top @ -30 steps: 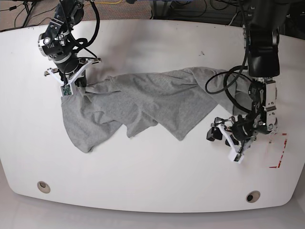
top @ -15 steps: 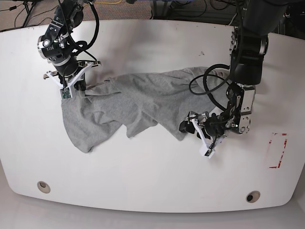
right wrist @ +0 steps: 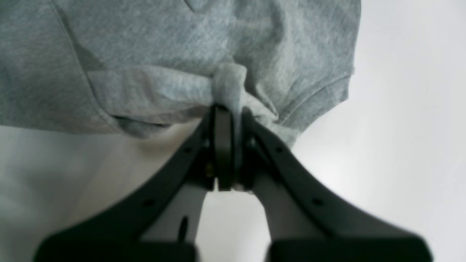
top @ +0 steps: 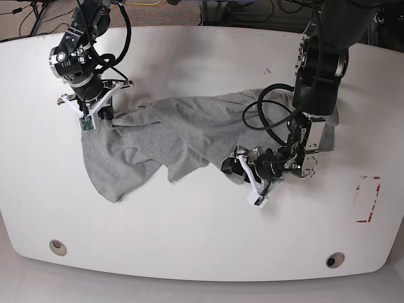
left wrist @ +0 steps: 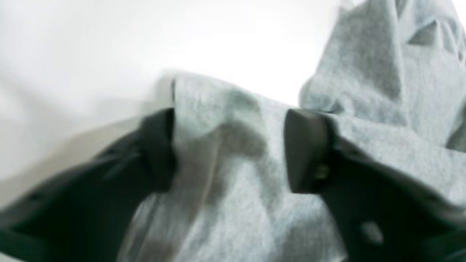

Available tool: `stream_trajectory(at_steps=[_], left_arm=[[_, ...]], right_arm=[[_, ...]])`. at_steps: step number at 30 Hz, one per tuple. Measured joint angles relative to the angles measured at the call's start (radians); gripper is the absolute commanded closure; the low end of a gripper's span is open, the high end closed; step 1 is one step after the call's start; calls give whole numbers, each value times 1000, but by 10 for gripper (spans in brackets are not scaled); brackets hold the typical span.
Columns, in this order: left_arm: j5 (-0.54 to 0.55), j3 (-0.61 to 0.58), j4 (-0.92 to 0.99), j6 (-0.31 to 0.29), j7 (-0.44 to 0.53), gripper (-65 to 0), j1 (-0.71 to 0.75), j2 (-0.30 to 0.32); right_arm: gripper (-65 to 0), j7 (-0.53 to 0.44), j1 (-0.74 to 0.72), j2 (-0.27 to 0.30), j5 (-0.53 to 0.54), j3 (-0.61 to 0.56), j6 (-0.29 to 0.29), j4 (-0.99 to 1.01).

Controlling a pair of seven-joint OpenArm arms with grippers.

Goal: Layout the t-shirt on the table in an organized manner, then fold the t-shirt properly
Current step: 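Drag the held shirt edge with the left gripper away from the right gripper, then lift the shirt high with both grippers and stretch it between them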

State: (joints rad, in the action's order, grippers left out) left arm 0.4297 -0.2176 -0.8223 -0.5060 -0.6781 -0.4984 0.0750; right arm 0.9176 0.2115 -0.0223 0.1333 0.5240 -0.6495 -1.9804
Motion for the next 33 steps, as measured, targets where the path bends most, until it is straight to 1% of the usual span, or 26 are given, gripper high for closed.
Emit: stream_trajectory(at_steps=[2, 3, 4, 6, 7, 15, 17, 19, 25, 29, 33], left_arm=[[2, -5, 3, 0, -2, -154, 1, -2], [4, -7, 8, 0, 0, -124, 2, -2], [5, -7, 8, 0, 2, -75, 3, -3], [5, -8, 11, 0, -3, -11, 4, -2], [4, -8, 11, 0, -2, 0, 5, -2], [5, -5, 10, 0, 18, -4, 11, 2], [0, 16, -2, 0, 13, -4, 13, 1], [-16, 52, -38, 1, -18, -4, 23, 2], [-19, 134, -169, 1, -96, -4, 36, 35], [-19, 205, -270, 1, -154, -4, 35, 37], [-19, 234, -349, 0, -206, -4, 33, 35]], right_arm=[[0, 0, -7, 0, 0, 0, -2, 0], [0, -1, -11, 0, 0, 0, -2, 0], [0, -1, -14, 0, 0, 0, -2, 0], [0, -2, -19, 0, 1, 0, -2, 0], [0, -2, -19, 0, 0, 0, -2, 0], [0, -1, -32, 0, -1, 0, -2, 0], [0, -1, -39, 0, 0, 0, -1, 0], [0, -1, -42, 0, 0, 0, -2, 0], [0, 2, -66, 3, -6, 1, 2, 0], [0, 2, -98, 22, 2, -2, 0, 0], [0, 2, -142, 46, 0, 0, 0, 6]])
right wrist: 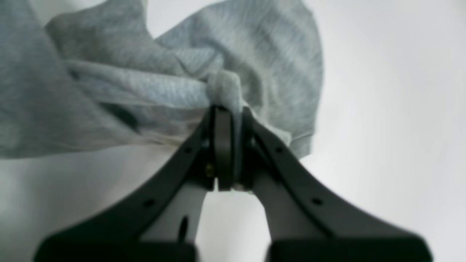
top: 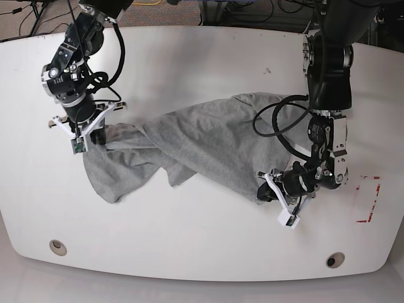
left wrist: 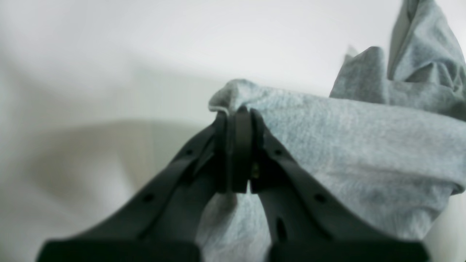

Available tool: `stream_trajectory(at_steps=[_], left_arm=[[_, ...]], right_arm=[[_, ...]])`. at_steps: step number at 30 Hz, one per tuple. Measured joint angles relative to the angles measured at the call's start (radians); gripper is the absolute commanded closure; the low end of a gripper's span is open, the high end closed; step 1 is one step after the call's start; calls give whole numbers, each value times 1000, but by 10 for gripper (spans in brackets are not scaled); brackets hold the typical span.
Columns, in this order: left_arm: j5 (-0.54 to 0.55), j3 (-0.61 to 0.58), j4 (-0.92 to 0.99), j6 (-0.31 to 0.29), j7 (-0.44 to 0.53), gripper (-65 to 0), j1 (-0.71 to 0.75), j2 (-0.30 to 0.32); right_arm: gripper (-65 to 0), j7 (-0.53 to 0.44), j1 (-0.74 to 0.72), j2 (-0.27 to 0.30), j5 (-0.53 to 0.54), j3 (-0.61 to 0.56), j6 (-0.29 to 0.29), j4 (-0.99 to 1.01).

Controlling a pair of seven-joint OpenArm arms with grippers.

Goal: Layout the t-shirt on the table in an organized manner, then fold the t-shirt properly
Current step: 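Lift the shirt high with both grippers and stretch it between them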

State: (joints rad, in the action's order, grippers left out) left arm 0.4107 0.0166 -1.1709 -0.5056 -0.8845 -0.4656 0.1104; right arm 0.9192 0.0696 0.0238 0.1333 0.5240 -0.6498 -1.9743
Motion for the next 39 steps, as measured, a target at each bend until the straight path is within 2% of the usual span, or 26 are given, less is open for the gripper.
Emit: stream_trajectory(at_steps=[3, 7, 11, 19, 24, 33, 39], left_arm=[[1, 18, -75, -3, -40, -4, 3, -8], [3, 64, -200, -8, -48, -4, 5, -7], [4, 104, -326, -7, -47, -4, -14, 0], [10, 119, -487, -13, -72, -4, -87, 14], [8, 135, -541, -11, -122, -4, -157, 46], [9, 235, -570, -11, -177, -7, -309, 47], [7, 258, -571, -10, -179, -7, -412, 81]], right_arm=[[0, 5, -37, 22, -2, 0, 2, 11], [0, 10, -105, 48, 0, -12, 3, 38], [0, 49, -184, 107, -1, -60, 0, 81], [0, 51, -374, 193, 0, -128, -2, 165], [0, 50, -489, 244, 1, -171, -3, 222], [0, 52, -714, 343, 0, -254, -4, 344], [0, 50, -871, 413, 2, -323, -5, 406]])
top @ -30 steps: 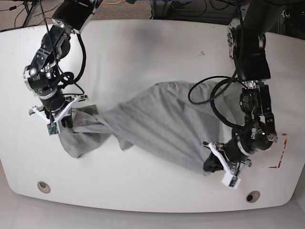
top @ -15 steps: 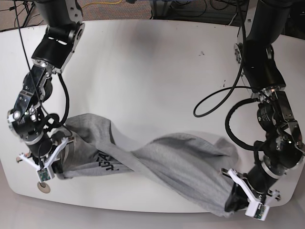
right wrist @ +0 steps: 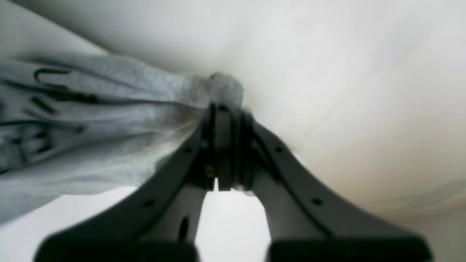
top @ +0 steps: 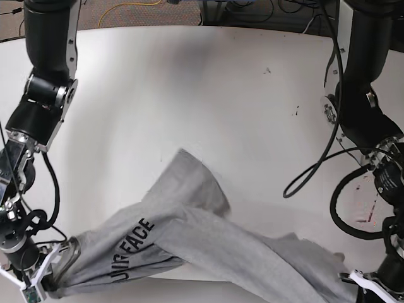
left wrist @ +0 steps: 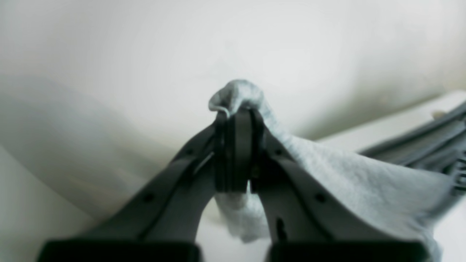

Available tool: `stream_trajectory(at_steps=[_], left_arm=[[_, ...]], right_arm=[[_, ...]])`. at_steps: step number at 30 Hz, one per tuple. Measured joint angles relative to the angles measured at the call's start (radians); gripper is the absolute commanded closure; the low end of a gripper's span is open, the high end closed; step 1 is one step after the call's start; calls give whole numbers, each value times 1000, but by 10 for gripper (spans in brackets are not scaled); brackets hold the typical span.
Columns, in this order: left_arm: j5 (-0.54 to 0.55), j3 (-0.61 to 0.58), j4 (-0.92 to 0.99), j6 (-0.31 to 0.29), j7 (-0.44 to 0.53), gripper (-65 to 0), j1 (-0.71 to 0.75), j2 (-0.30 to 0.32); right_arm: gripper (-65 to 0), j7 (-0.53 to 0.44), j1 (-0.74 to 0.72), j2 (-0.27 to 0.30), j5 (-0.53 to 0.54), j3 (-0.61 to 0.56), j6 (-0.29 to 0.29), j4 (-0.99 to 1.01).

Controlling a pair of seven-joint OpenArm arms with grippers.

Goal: Layout the t-shirt on the table in an organized manner, then fold the t-shirt properly
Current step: 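Lift the shirt high with both grippers and stretch it between them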

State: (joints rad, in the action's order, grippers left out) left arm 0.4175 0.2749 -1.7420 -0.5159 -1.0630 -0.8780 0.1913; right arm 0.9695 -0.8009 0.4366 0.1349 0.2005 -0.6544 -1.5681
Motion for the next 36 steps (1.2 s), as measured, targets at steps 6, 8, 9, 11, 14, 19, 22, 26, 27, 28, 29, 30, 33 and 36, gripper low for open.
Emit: stream_trajectory(at_steps=[6, 8, 9, 11, 14, 19, 22, 26, 27, 28, 29, 30, 33, 36], left_arm=[[1, 0, 0, 0, 1, -7, -64, 27], [1, 0, 0, -1, 0, -7, -77, 34], [2, 0, 0, -1, 0, -7, -82, 37], [2, 0, 0, -1, 1, -7, -88, 46], [2, 4, 0, 0, 1, -7, -90, 60], [4, 41, 0, -1, 0, -7, -84, 80], [5, 66, 13, -1, 3, -7, -80, 95], [0, 94, 34, 0, 2, -7, -63, 106], [-4, 96, 36, 1, -4, -7, -55, 108], [-7, 96, 38, 0, -12, -7, -50, 109], [-6, 96, 39, 0, -16, -7, -49, 108], [-6, 95, 39, 0, -16, -7, -48, 107], [2, 91, 39, -1, -11, -7, -53, 103], [8, 91, 39, -1, -3, -8, -56, 103]], right_arm=[[0, -1, -124, 42, 2, -45, 0, 43], [0, -1, -157, 55, 3, -49, 0, 55], [0, -1, -170, 60, 2, -51, 0, 61], [0, -1, -194, 72, -1, -52, 2, 76], [0, -1, -220, 89, 2, -54, 1, 112], [0, 0, -240, 112, 0, -55, 0, 161], [0, 0, -240, 129, 0, -55, 0, 177], [0, 0, -239, 143, 0, -52, 0, 188], [0, 0, -239, 144, 0, -50, 0, 188], [0, 0, -239, 145, 0, -50, 0, 188], [0, 0, -238, 145, 0, -50, 0, 188], [0, 0, -238, 144, 0, -50, 0, 188], [0, 0, -237, 139, 2, -51, -1, 188], [0, 0, -237, 137, 3, -51, -1, 188]])
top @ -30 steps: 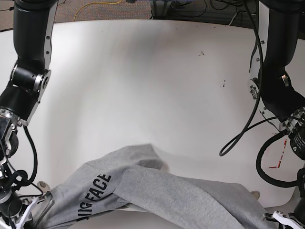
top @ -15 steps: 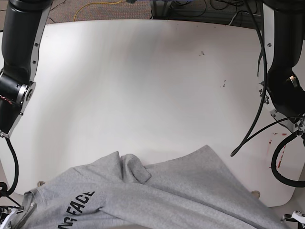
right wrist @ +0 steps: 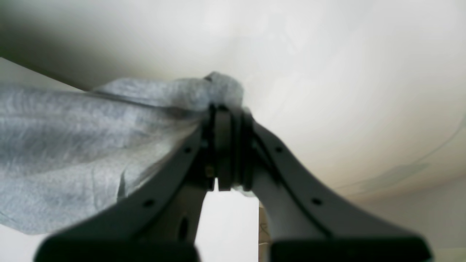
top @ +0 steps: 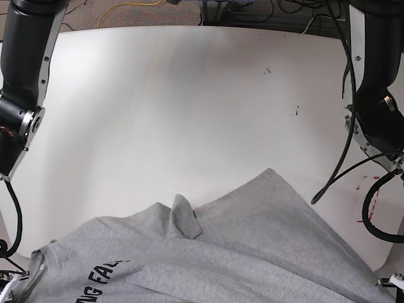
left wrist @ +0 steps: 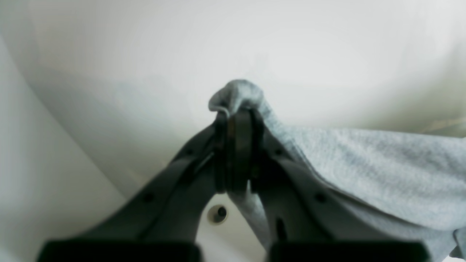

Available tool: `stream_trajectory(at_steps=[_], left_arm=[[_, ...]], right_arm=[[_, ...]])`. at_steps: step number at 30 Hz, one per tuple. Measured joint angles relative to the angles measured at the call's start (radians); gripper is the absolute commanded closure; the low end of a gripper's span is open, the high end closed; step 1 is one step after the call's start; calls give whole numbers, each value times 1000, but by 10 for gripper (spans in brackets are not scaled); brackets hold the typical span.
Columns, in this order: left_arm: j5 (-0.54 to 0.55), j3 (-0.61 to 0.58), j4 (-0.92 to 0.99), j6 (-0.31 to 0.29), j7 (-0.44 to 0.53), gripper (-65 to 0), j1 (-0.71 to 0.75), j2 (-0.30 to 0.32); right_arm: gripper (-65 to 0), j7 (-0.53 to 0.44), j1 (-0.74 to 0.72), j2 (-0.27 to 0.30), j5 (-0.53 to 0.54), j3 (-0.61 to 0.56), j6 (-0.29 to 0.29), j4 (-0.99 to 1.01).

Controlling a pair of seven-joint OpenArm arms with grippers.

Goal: Layout the t-shirt on the table in an organized manner, then fold the t-shirt properly
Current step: 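Lift the shirt high with both grippers and stretch it between them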

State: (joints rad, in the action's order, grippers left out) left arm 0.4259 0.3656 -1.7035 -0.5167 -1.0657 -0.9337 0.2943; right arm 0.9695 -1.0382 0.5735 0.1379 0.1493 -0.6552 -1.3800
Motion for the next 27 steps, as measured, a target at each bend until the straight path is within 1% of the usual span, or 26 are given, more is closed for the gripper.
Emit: stream_trajectory(at_steps=[6, 13, 18, 23, 26, 27], left_arm=[[-8, -2, 4, 0, -2, -8, -4, 0], [-3, -2, 94, 0, 1, -8, -90, -2], [-8, 0, 111, 1, 3, -8, -102, 2], [-6, -2, 111, 0, 7, -8, -80, 0], [-4, -2, 96, -3, 10, -7, -32, 0], [-3, -1, 88, -17, 8, -7, -11, 0]], right_arm=[[0, 0, -14, 0, -3, -1, 0, 0], [0, -7, -69, -2, 0, -5, 0, 1], [0, -3, -77, 0, -2, -5, 0, 0], [0, -7, -45, 0, 1, -4, 1, -8], [0, -7, 18, 1, 0, 2, 2, -47], [0, -4, 50, 2, 0, 4, 2, -66]])
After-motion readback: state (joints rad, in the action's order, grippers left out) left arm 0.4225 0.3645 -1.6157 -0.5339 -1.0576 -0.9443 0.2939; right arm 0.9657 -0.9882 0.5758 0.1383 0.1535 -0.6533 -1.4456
